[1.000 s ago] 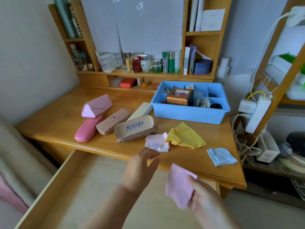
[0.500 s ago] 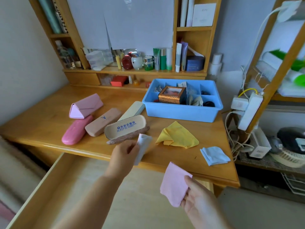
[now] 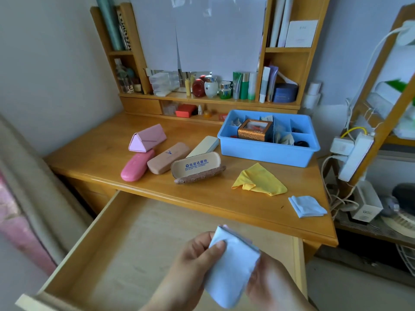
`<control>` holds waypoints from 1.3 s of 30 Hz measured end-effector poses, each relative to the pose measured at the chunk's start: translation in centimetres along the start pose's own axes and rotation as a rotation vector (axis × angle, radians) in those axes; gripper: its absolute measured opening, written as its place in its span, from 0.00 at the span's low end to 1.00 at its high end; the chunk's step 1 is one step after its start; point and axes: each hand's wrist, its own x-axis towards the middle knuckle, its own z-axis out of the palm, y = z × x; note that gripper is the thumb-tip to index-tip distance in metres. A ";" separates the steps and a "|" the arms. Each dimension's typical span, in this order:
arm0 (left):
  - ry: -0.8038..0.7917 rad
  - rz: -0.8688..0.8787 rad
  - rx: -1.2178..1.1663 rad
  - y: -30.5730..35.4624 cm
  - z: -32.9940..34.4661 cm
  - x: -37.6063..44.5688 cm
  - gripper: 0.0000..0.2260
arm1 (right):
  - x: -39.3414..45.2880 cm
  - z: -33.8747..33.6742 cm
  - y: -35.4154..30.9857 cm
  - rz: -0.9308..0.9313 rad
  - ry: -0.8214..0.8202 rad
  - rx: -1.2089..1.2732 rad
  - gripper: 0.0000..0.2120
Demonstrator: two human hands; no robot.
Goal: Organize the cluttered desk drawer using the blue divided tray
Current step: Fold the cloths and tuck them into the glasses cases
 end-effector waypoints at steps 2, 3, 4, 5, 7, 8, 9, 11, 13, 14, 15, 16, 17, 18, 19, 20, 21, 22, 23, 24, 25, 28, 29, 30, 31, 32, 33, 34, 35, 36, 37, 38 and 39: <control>0.121 0.074 0.198 -0.5 0.1 -0.1 0.07 | -0.1 0.8 0.2 0.013 -0.007 0.082 0.24; 0.259 0.124 0.371 -0.9 -0.1 0.0 0.03 | 0.0 1.0 0.5 0.011 0.039 0.153 0.22; 0.383 0.156 0.544 -1.2 -0.1 0.0 0.05 | 0.0 1.0 0.7 0.005 0.086 0.194 0.22; 0.460 0.171 0.647 -1.4 -0.1 0.0 0.07 | -0.2 1.1 0.9 0.007 0.126 0.208 0.22; 0.509 0.192 0.702 -1.8 -0.1 -0.1 0.07 | -0.4 1.1 0.9 -0.002 0.169 0.196 0.22; 0.517 0.193 0.713 -1.9 0.0 -0.1 0.07 | -0.4 0.9 1.0 -0.006 0.167 0.193 0.21; 0.532 0.198 0.732 -2.0 -0.1 0.0 0.07 | -0.5 0.7 1.1 -0.010 0.154 0.202 0.19; 0.566 0.213 0.775 -2.2 -0.2 0.1 0.07 | -0.9 0.6 1.0 0.006 0.085 0.245 0.21; 0.593 0.224 0.823 -2.4 -0.2 0.2 0.08 | -1.2 0.4 1.4 -0.028 0.022 0.226 0.24; 0.596 0.234 0.849 -2.5 -0.1 0.3 0.10 | -1.1 0.4 1.5 -0.073 0.017 0.174 0.21; 0.598 0.256 0.871 -2.8 -0.2 0.4 0.12 | -1.1 0.3 1.7 -0.118 0.033 0.108 0.19; 0.601 0.280 0.867 -3.0 -0.2 0.5 0.12 | -1.0 0.2 1.8 -0.153 0.052 0.054 0.18; 0.591 0.275 0.810 -3.2 -0.3 0.7 0.10 | -0.9 0.1 1.9 -0.173 0.066 0.045 0.18; 0.562 0.211 0.687 -3.2 -0.4 0.9 0.10 | -0.9 -0.1 1.9 -0.182 0.071 0.057 0.17; 0.502 0.090 0.526 -3.1 -0.5 1.1 0.13 | -0.8 -0.3 1.8 -0.176 0.071 0.074 0.17; 0.410 -0.023 0.342 -3.2 -0.7 1.4 0.17 | -0.7 -0.5 1.7 -0.170 0.078 0.084 0.17; 0.317 -0.099 0.175 -3.2 -0.8 1.7 0.19 | -0.6 -0.8 1.4 -0.174 0.090 0.078 0.17; 0.267 -0.112 0.073 -3.3 -0.9 1.9 0.19 | -0.5 -1.1 1.2 -0.182 0.107 0.057 0.17; 0.272 -0.088 0.019 -3.3 -0.9 2.2 0.19 | -0.3 -1.4 0.9 -0.189 0.139 0.022 0.16; 0.315 -0.047 -0.014 -3.3 -0.8 2.5 0.21 | -0.1 -1.8 0.6 -0.190 0.192 -0.020 0.14; 0.381 0.005 -0.006 -3.4 -0.7 3.0 0.22 | 0.3 -2.3 0.2 -0.186 0.260 -0.074 0.12; 0.471 0.117 0.070 -2.9 -0.2 5.0 0.18 | 1.6 -3.5 -1.4 -0.199 0.450 -0.407 0.03; 0.439 0.128 0.076 -2.3 -0.1 5.8 0.14 | 2.3 -3.9 -2.3 -0.212 0.493 -0.504 0.01; 0.408 0.137 0.090 -1.8 -0.2 6.9 0.10 | 3.0 -4.2 -3.2 -0.234 0.518 -0.565 0.02; 0.406 0.154 0.114 -1.2 -0.4 8.0 0.07 | 3.8 -4.6 -4.3 -0.266 0.528 -0.584 0.04; 0.442 0.180 0.163 -0.7 -0.8 9.5 0.05 | 4.7 -4.9 -5.4 -0.306 0.534 -0.590 0.05; 0.502 0.210 0.249 -0.2 -1.3 11.0 0.06 | 5.5 -5.3 -6.5 -0.352 0.552 -0.628 0.06; 0.569 0.231 0.359 0.2 -1.8 12.4 0.07 | 6.4 -5.8 -7.5 -0.400 0.587 -0.743 0.06; 0.623 0.236 0.468 0.5 -2.2 13.8 0.09 | 7.3 -6.4 -8.4 -0.453 0.640 -0.925 0.06; 0.662 0.234 0.568 0.6 -2.5 14.9 0.11 | 8.0 -7.1 -9.2 -0.512 0.709 -1.142 0.06; 0.684 0.238 0.659 0.5 -2.8 15.8 0.11 | 8.6 -7.8 -9.8 -0.570 0.772 -1.352 0.07; 0.701 0.248 0.755 0.3 -3.1 16.4 0.10 | 9.3 -8.5 -10.1 -0.596 0.800 -1.530 0.11; 0.713 0.272 0.856 0.0 -3.4 16.7 0.09 | 9.9 -9.1 -10.4 -0.575 0.788 -1.676 0.14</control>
